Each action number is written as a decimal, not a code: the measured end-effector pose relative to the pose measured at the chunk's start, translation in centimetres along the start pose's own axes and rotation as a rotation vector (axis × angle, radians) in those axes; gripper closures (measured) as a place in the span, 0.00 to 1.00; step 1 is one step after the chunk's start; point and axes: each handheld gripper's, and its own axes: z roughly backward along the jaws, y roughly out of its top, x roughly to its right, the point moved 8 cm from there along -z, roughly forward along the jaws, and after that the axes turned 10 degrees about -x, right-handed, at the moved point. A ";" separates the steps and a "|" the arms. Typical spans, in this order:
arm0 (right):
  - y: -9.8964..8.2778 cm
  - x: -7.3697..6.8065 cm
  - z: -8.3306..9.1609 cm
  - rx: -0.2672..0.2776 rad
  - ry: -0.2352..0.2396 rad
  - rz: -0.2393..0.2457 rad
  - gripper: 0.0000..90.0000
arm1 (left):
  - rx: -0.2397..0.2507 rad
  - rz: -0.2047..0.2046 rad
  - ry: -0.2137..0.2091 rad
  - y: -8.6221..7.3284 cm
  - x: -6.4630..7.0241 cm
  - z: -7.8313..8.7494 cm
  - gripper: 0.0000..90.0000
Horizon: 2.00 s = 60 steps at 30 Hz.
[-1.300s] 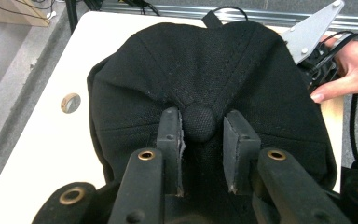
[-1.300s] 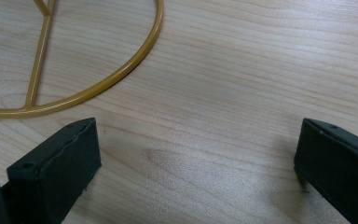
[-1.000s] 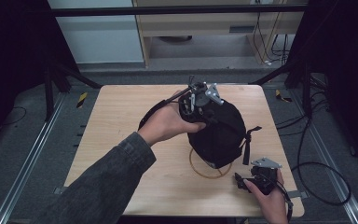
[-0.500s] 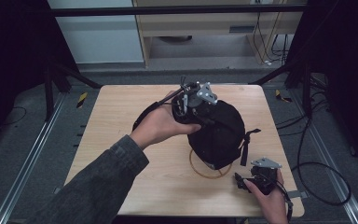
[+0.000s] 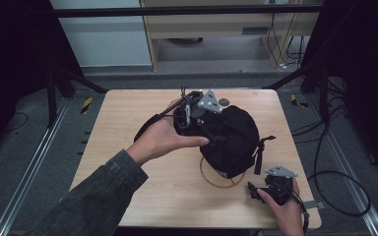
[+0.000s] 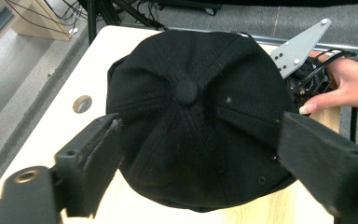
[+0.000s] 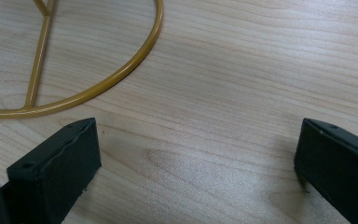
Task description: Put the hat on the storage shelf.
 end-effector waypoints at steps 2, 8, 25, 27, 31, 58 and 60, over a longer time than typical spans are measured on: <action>0.0 0.0 0.0 0.000 0.000 0.000 0.01 | 0.016 0.001 -0.004 -0.1 0.0 0.4 0.11; 0.0 0.0 0.0 0.000 0.000 0.000 0.01 | 0.051 0.020 0.005 -0.8 0.0 1.6 0.07; 0.0 0.0 0.0 0.001 -0.001 0.002 0.01 | 0.054 0.118 0.017 -5.8 -1.4 3.1 0.06; 0.0 0.0 0.0 0.001 -0.001 0.001 0.01 | 0.047 0.119 0.012 -6.4 -1.4 3.1 0.05; 0.0 0.0 0.0 0.001 -0.001 0.002 0.01 | 0.051 0.138 0.020 -7.5 -1.6 3.3 0.05; 0.0 0.0 0.0 0.002 0.000 0.004 0.01 | -0.040 0.165 0.095 -19.1 -0.7 0.9 0.05; 0.0 0.0 0.0 0.002 0.000 0.004 0.01 | -0.040 0.175 0.080 -20.2 -0.4 0.3 0.05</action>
